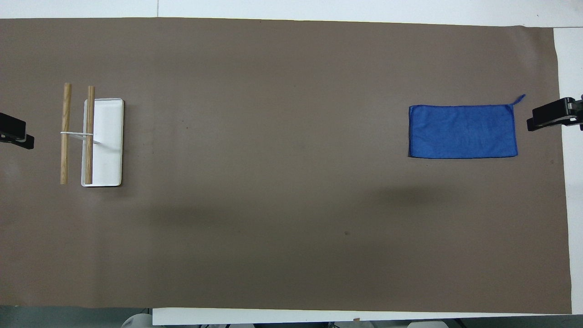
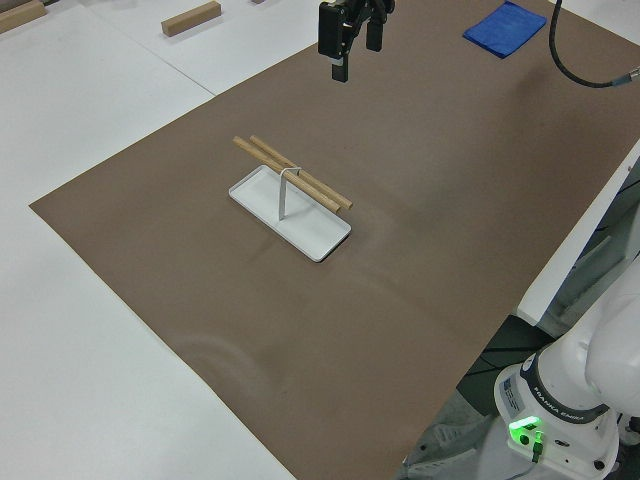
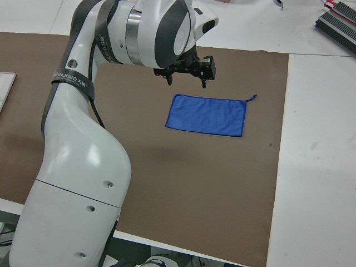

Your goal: Right arm passes towel to left arm to hang

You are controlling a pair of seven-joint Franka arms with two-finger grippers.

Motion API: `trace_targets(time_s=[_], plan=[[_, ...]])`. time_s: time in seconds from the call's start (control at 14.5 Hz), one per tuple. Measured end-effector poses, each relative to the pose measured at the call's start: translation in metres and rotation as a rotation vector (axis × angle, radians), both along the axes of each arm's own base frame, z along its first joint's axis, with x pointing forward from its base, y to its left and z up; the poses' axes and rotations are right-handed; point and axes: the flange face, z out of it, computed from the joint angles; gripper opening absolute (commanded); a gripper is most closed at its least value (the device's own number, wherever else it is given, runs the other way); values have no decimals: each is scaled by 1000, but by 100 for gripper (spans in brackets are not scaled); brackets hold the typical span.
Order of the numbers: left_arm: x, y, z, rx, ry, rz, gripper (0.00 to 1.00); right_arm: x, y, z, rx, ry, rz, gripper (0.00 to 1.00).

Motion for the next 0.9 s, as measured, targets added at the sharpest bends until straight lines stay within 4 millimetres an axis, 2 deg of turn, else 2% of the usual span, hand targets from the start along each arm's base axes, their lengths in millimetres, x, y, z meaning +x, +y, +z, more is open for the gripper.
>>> trace_targets(time_s=[0.41, 0.55, 0.69, 0.9], plan=[[0, 0, 0, 0, 0, 0, 100, 3, 0, -4, -1, -6, 1, 100], [0, 0, 0, 0, 0, 0, 100, 8, -2, -16, 0, -7, 35, 100], [0, 0, 0, 0, 0, 0, 100, 18, -13, -46, -1, -13, 70, 100], [0, 0, 0, 0, 0, 0, 100, 39, -40, -122, -13, -34, 109, 100]])
